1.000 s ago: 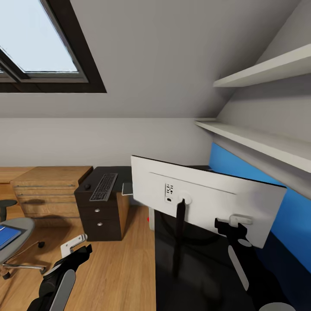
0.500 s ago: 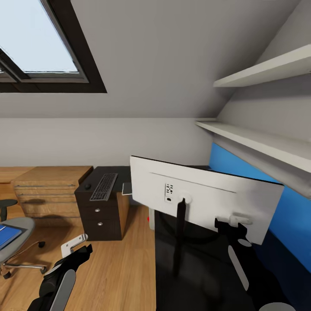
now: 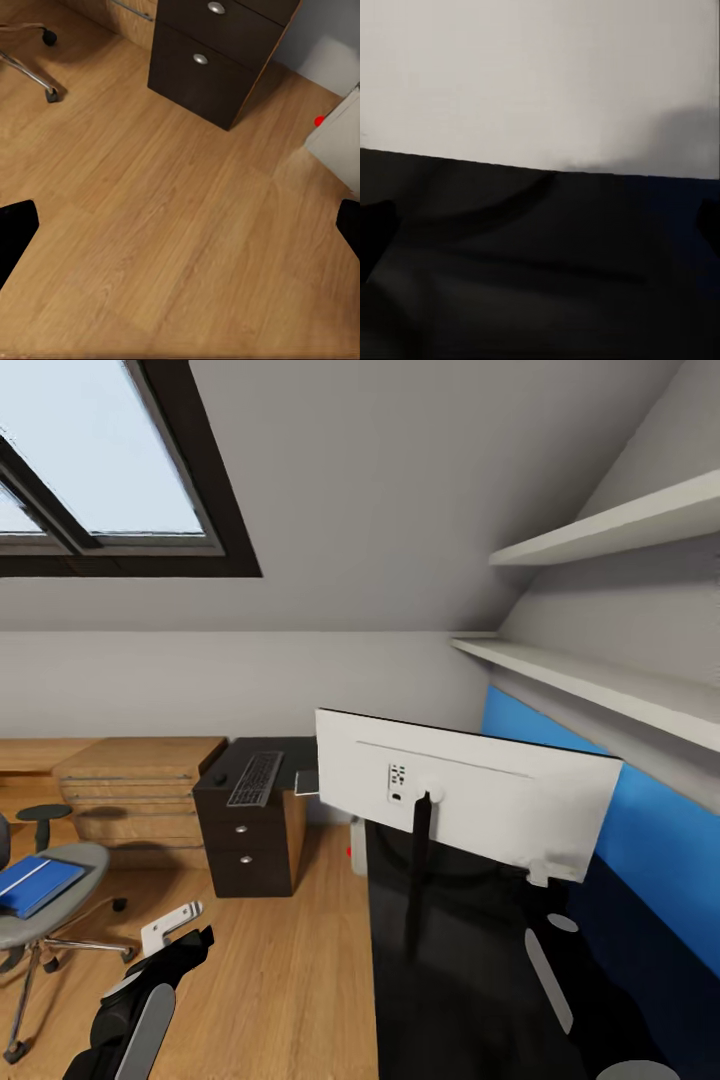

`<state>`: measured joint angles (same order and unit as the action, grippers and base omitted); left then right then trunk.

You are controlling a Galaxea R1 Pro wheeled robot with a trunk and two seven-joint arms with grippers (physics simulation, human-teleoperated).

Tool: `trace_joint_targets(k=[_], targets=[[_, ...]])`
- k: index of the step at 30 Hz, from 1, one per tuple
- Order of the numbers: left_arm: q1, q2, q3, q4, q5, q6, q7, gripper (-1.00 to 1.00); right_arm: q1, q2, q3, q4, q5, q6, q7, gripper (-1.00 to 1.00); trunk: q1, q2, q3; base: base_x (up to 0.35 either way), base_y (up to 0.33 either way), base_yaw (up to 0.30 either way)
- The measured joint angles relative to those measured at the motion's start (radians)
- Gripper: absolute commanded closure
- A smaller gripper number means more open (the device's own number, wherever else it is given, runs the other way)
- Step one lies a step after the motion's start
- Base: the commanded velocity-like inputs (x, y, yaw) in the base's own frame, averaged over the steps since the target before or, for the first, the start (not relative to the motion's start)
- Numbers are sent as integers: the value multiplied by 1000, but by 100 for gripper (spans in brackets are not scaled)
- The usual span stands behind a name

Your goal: In the bedroom, organize the workspace by keeping the computer under the desk, ensuring the monitor is on the desk, placing the keyboard on the desk next to the monitor, placing the mouse on the desk next to the keyboard, moving the folder from the swivel chair onto the desk next to the mouse, stacking the notebook on top of the folder with the pen on top of the notebook, and positioning the swivel chair next to the desk.

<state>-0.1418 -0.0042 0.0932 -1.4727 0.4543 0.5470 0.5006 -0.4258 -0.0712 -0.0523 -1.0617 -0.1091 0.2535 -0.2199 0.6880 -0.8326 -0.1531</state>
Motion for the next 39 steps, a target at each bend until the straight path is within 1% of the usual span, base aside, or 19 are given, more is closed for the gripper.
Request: trace_joint_targets(k=[3,6,7,10,11,13,14,16,17,19,21,23,31,36,39], targets=[[0,0,0,0,0,0,0,-100,0,3,4,5,0,0,0,-100,0,0,0,-216,35,0],[0,0,0,0,0,0,0,-100,0,6,30,30,3,-7,1,-100,0,0,0,-74,11,0],[0,0,1,0,0,0,0,-100,0,7,54,46,4,-23,0,-100,0,0,0,-39,6,0],[0,0,0,0,0,0,0,-100,0,10,97,86,5,-68,3,-100,-1,0,0,-22,3,0],[0,0,0,0,-1,0,0,-100,-1,39,170,190,7,-173,-2,-100,-1,0,0,-7,1,0],[0,0,0,0,-1,0,0,-100,-2,62,192,239,11,-213,-8,-100,-1,0,0,-4,1,0],[0,0,0,0,-1,1,0,-100,-3,81,203,273,15,-240,-16,-100,-1,0,0,-3,0,0],[0,0,0,0,-1,1,0,-100,-5,96,210,306,21,-263,-24,-100,-1,0,0,27,18,0],[0,0,0,0,-1,1,0,-100,-7,120,219,376,34,-309,-35,-100,-1,0,0,91,68,0],[0,0,0,0,-1,1,0,-100,-8,128,221,401,41,-332,-38,-100,-1,0,0,145,121,0],[0,-1,0,0,-1,1,0,-100,-11,138,222,437,49,-379,-41,-100,-1,0,0,220,200,0],[0,0,0,0,-1,2,-1,-100,-11,142,223,451,51,-405,-42,-100,-1,0,0,239,221,0],[0,0,0,0,0,2,-1,-100,-12,145,223,457,52,-425,-43,-100,-1,0,0,248,231,0],[0,0,0,0,0,3,-1,-100,-12,154,223,458,53,-432,-43,-100,-1,0,0,246,228,0],[0,0,0,0,0,3,-1,-100,-13,160,223,465,53,-455,-43,-100,-1,0,0,150,130,0]])
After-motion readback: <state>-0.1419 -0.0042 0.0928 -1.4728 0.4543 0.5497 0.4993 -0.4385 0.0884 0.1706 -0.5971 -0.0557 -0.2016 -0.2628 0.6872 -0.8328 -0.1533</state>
